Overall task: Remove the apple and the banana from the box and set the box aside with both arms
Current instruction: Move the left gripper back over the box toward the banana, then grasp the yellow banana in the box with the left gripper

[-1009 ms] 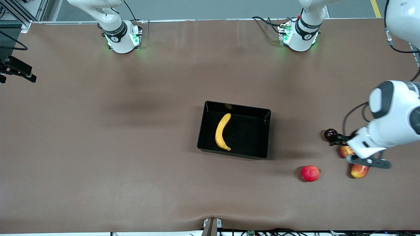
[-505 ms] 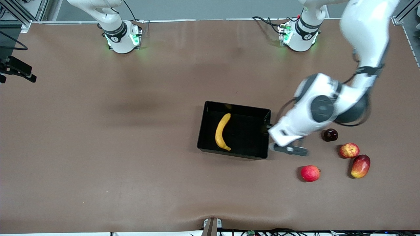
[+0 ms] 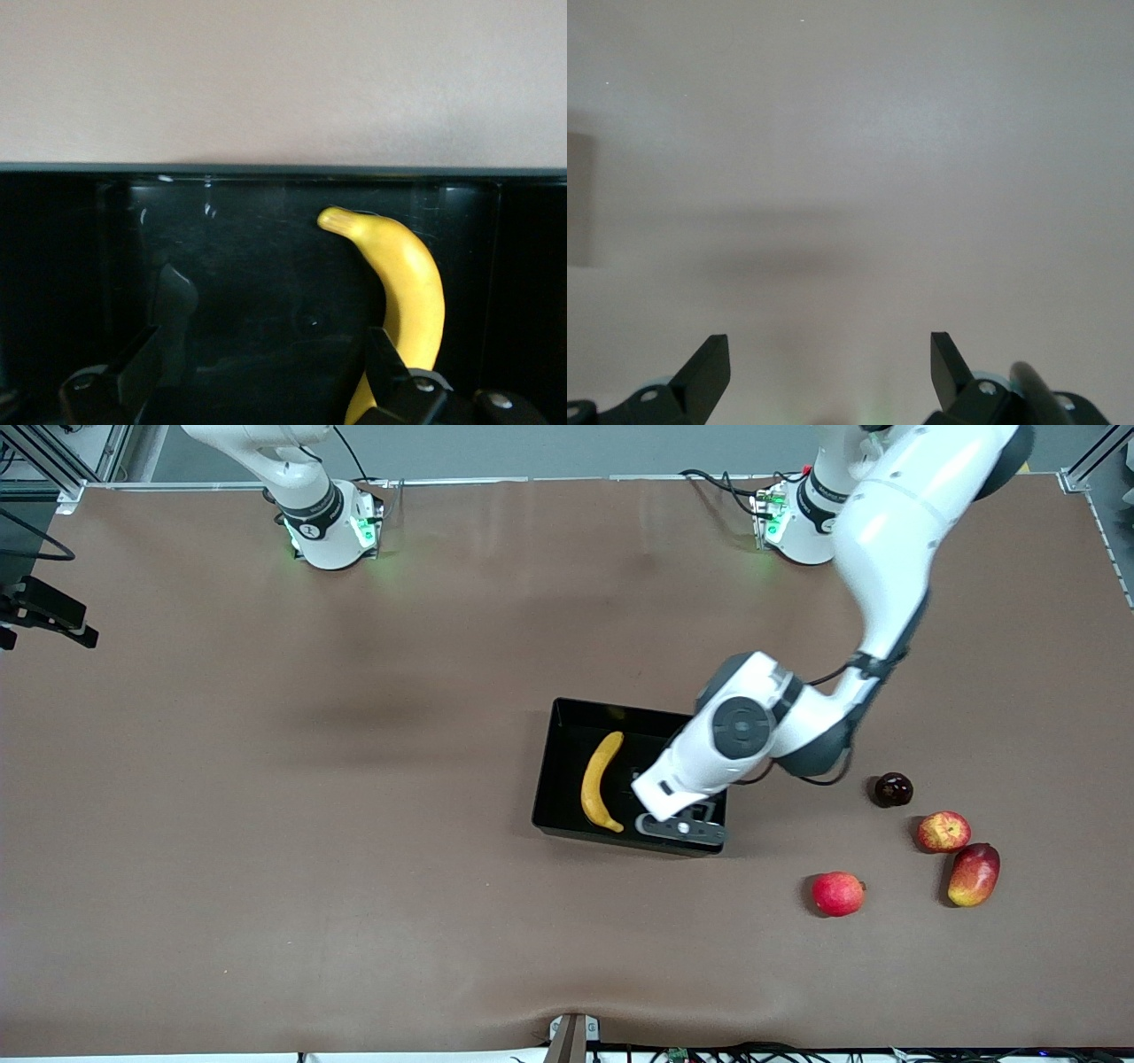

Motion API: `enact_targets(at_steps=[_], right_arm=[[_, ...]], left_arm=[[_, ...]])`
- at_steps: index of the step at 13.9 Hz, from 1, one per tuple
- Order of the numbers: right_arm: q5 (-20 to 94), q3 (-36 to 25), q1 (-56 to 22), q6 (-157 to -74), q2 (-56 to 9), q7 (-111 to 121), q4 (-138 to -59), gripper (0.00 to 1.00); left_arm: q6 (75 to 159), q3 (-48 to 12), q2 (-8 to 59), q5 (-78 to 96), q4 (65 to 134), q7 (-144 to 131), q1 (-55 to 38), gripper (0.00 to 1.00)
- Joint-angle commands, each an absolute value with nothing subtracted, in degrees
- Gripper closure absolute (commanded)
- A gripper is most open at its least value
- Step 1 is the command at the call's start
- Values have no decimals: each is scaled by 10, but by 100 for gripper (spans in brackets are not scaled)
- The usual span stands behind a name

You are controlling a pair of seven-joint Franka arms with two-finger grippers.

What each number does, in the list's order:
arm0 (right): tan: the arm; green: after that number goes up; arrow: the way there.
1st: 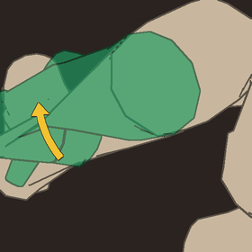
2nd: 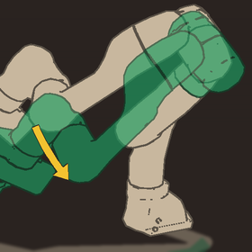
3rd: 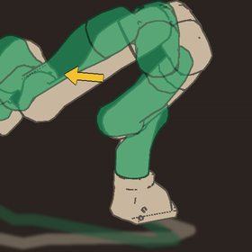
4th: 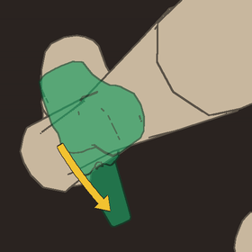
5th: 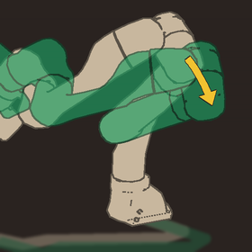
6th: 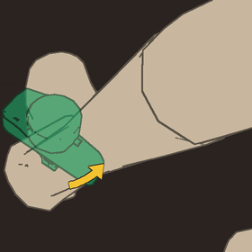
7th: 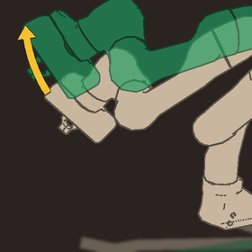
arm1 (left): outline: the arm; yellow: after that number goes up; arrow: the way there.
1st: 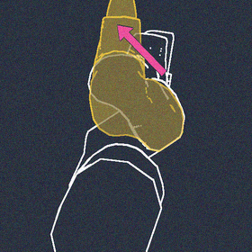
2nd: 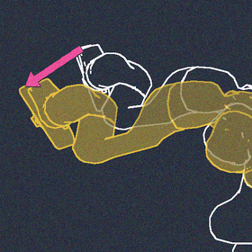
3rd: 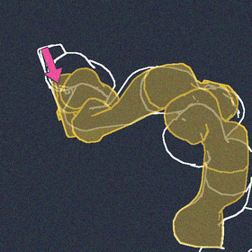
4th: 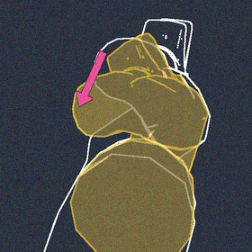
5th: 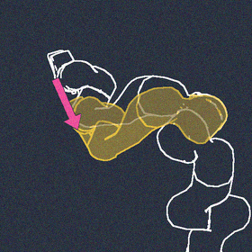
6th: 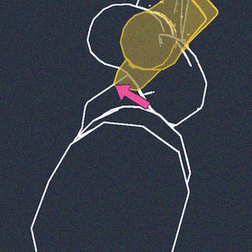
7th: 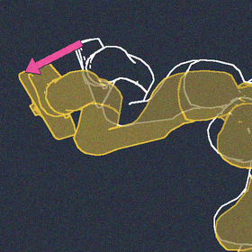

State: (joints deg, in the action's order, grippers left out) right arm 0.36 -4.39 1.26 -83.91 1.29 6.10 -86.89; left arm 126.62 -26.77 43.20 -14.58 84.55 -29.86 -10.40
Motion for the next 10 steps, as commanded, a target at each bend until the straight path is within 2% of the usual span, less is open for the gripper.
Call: enact_targets(at_steps=[1,10], right_arm=[[9,-37,22,-838,11,62,-862,0],[15,-38,25,-836,8,62,-862,0]], left_arm=[[1294,-229,451,-157,828,-335,-164,0],[1395,-193,508,-169,834,-349,-231,0]])
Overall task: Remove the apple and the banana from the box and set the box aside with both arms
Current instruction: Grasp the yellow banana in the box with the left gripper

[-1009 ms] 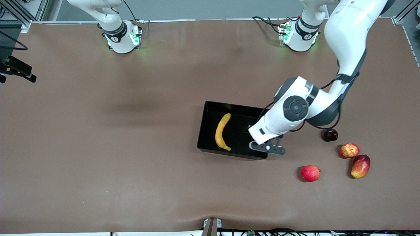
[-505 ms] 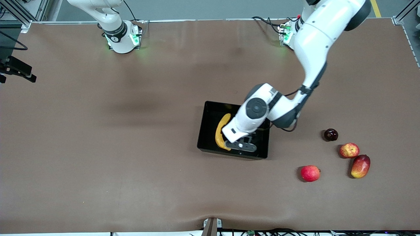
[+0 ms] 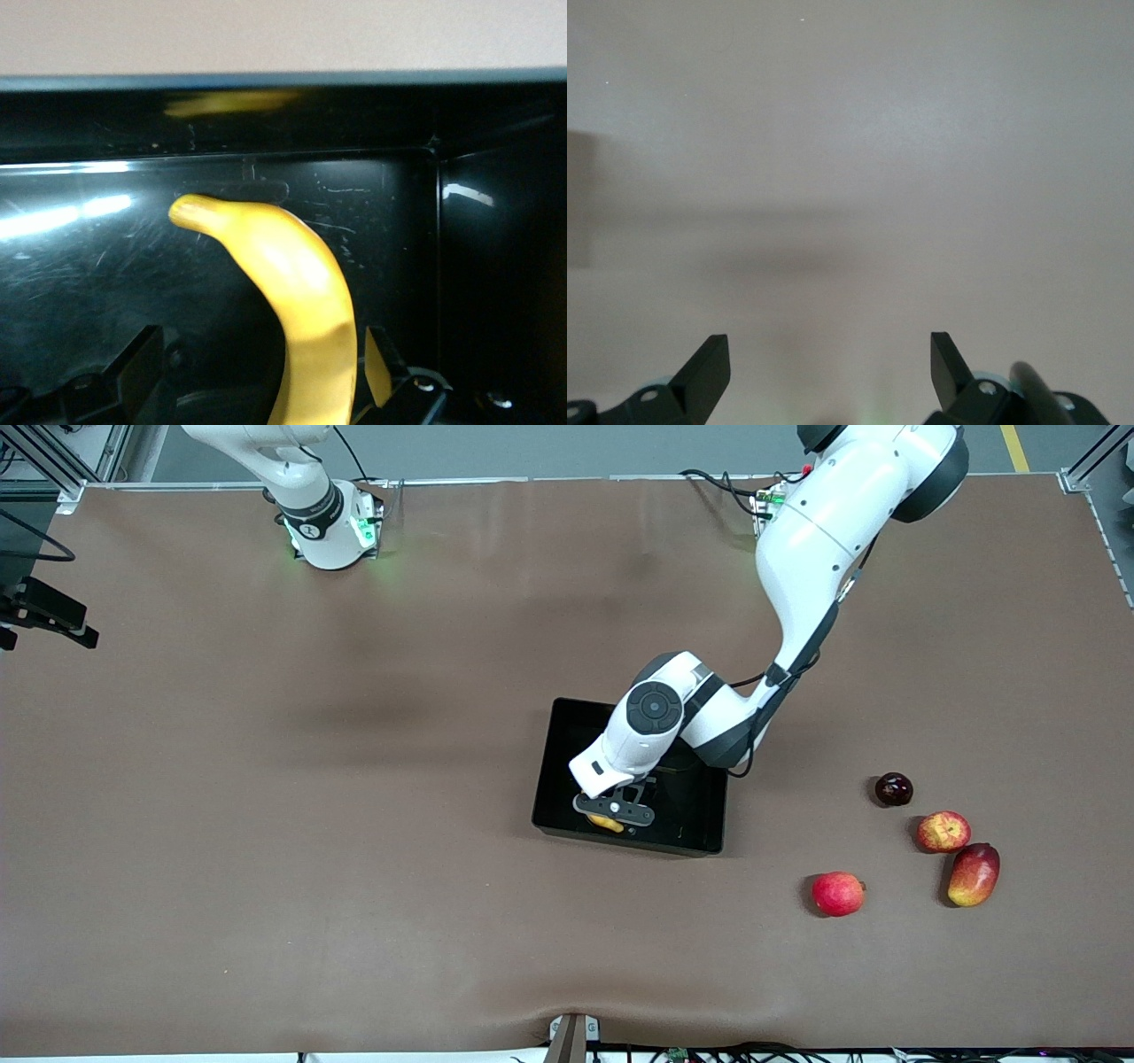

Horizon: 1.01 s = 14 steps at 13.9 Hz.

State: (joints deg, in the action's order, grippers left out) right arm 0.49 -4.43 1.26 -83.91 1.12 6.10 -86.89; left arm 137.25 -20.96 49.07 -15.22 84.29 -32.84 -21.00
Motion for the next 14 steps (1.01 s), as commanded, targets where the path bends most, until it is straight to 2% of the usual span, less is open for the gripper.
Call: enact_targets(at_steps=[1,2,3,4,9,12,14], right_arm=[[16,-38,25,-836,8,62,-862,0],[16,-38,25,-835,8,63,-862,0],[16,-38,26,-835,7,63,-862,0],[16,-38,25,-835,7,63,-862,0],[15,-39,26,-834,-1,63,-862,0],[14,-39,27,-834,-18,65,-862,0],[6,-40,29,-832,-55,66,-863,0]], left_arm=[[1403,-190,513,-169,834,-358,-236,19],[1403,-189,515,-169,834,-361,-236,59],[1403,-188,514,-169,834,-361,-235,93],[1400,-187,511,-170,834,-360,-235,100],[1361,-182,458,-170,831,-361,-235,100],[1299,-184,411,-171,830,-356,-228,100],[1275,-184,378,-171,830,-353,-222,100]])
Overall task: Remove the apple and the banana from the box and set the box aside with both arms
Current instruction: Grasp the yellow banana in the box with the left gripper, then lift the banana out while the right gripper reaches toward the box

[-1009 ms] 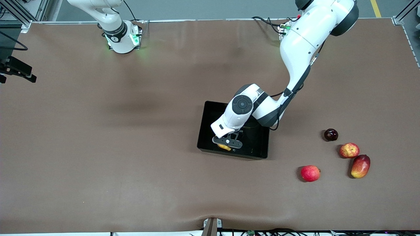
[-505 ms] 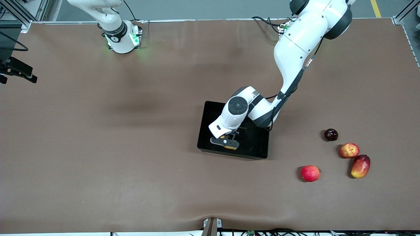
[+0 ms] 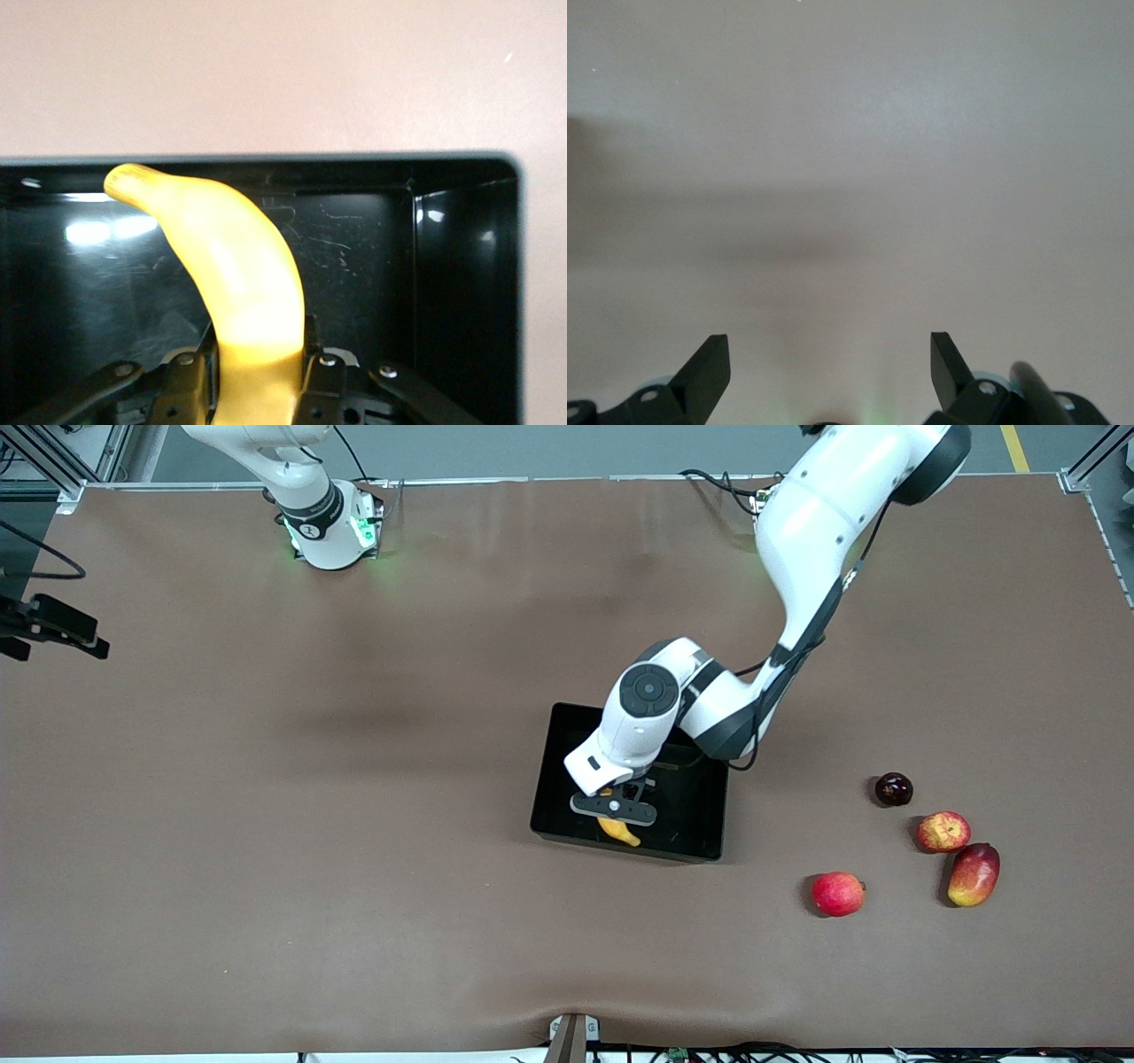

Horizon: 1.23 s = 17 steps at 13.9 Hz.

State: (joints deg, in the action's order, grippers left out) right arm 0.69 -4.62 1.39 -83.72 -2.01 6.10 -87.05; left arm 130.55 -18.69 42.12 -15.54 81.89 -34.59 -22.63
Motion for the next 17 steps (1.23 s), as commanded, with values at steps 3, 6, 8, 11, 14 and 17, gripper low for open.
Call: enact_targets(at_steps=[3,6,8,11,14,17], right_arm=[[6,-40,37,-830,-68,66,-867,0],[15,-36,23,-824,-85,62,-877,0],[41,-36,-21,-840,-89,31,-890,0],[81,-36,-75,-888,-93,-64,-926,0],[105,-35,-147,-984,-97,-128,-979,0],[112,-36,-243,-1074,-140,-233,-998,0]], left_arm=[[1241,-183,335,-161,830,-352,-182,100],[1225,-186,325,-133,830,-357,-107,100],[1224,-185,329,-133,834,-359,-66,100],[1219,-181,333,-138,856,-359,-12,100],[1219,-181,331,-142,891,-354,39,100],[1219,-182,325,-156,927,-344,93,100]])
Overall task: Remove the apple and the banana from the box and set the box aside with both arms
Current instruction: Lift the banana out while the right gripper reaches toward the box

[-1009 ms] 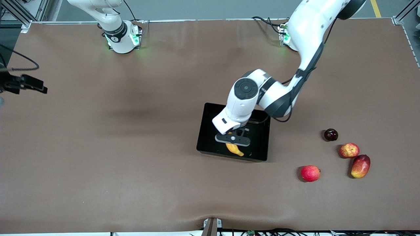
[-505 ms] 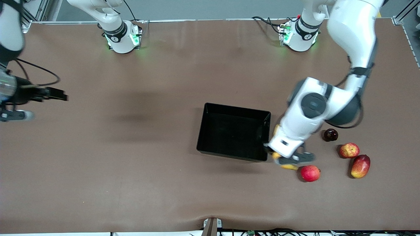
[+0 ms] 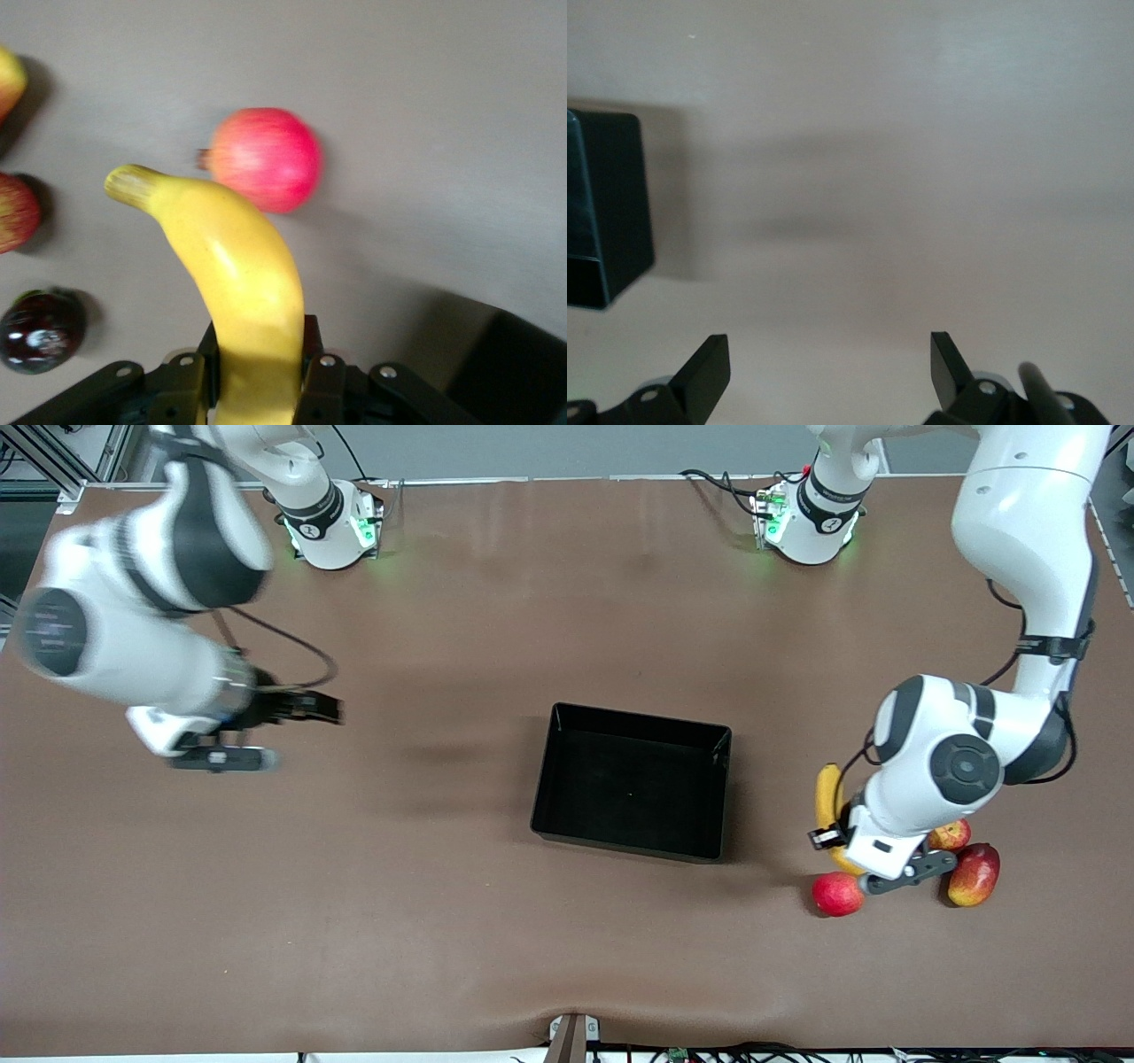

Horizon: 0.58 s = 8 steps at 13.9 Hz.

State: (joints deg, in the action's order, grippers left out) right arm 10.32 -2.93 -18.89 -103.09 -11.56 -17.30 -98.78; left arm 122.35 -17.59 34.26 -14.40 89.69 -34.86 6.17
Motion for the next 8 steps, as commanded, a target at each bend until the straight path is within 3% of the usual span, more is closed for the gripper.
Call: enact_targets(at_steps=[1,8], right_arm=[[112,-36,-270,-1107,-159,-266,-997,0],[178,-35,-400,-1352,-294,-387,-982,0]], left_arm=[[1221,-182,327,-165,937,-336,104,100],[1236,-181,368,-179,946,-329,110,100]])
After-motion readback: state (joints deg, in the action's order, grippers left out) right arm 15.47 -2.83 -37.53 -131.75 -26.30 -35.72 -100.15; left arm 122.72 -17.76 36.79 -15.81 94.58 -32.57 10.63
